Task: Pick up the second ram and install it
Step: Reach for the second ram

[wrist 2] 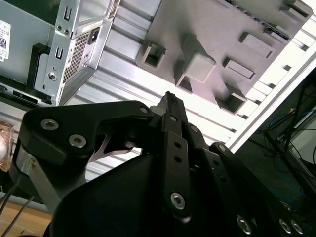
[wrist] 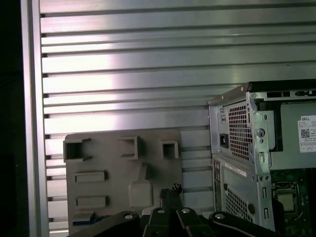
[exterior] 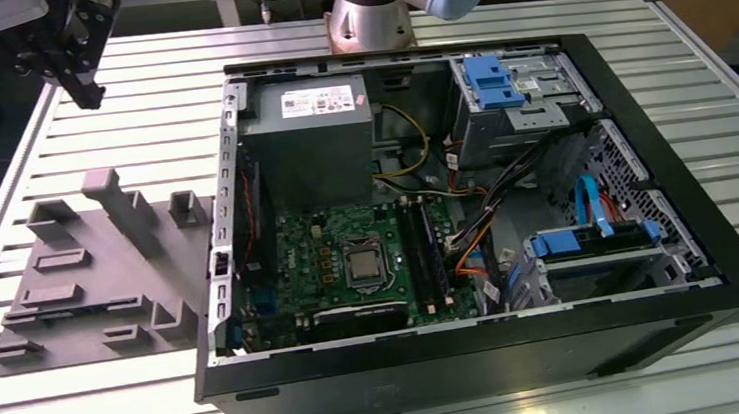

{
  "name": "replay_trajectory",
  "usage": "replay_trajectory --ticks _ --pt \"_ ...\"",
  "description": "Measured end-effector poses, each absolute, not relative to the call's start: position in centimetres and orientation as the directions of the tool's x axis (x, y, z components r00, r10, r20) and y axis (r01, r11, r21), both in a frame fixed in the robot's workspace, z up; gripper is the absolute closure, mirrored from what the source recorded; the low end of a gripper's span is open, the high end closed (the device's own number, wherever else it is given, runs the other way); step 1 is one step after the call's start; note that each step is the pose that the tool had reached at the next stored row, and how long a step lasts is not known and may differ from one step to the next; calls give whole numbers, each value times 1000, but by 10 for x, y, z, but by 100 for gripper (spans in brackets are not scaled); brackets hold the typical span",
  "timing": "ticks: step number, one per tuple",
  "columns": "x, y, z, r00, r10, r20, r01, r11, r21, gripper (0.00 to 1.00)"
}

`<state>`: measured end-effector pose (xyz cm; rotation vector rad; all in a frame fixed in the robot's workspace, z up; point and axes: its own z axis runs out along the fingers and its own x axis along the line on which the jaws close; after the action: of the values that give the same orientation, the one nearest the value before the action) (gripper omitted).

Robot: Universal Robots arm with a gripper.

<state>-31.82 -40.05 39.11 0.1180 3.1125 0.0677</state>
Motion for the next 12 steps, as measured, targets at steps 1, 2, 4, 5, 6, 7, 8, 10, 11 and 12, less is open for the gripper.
replay_trajectory --ticks 1,2,4,5,6,7,8,10,11,12 --pt "-319 -401 391 -997 76 -24 75 996 44 89" --pt "-319 -401 391 -997 76 -25 75 996 44 89" --pt "-320 -401 391 -997 76 -24 75 996 44 89" --pt "-321 -401 390 -997 76 -24 75 996 44 89" --pt "-321 -402 390 -997 76 -24 75 996 44 89" --pt "-322 -402 390 -997 76 -24 75 996 44 89" --pt "-322 -402 390 -997 76 -24 75 996 44 89" --pt "-323 -402 390 -997 76 -24 75 996 44 89" --pt "-324 -403 390 -997 76 -24 75 996 44 89" --pt "-324 -403 390 -997 76 -24 75 996 44 89"
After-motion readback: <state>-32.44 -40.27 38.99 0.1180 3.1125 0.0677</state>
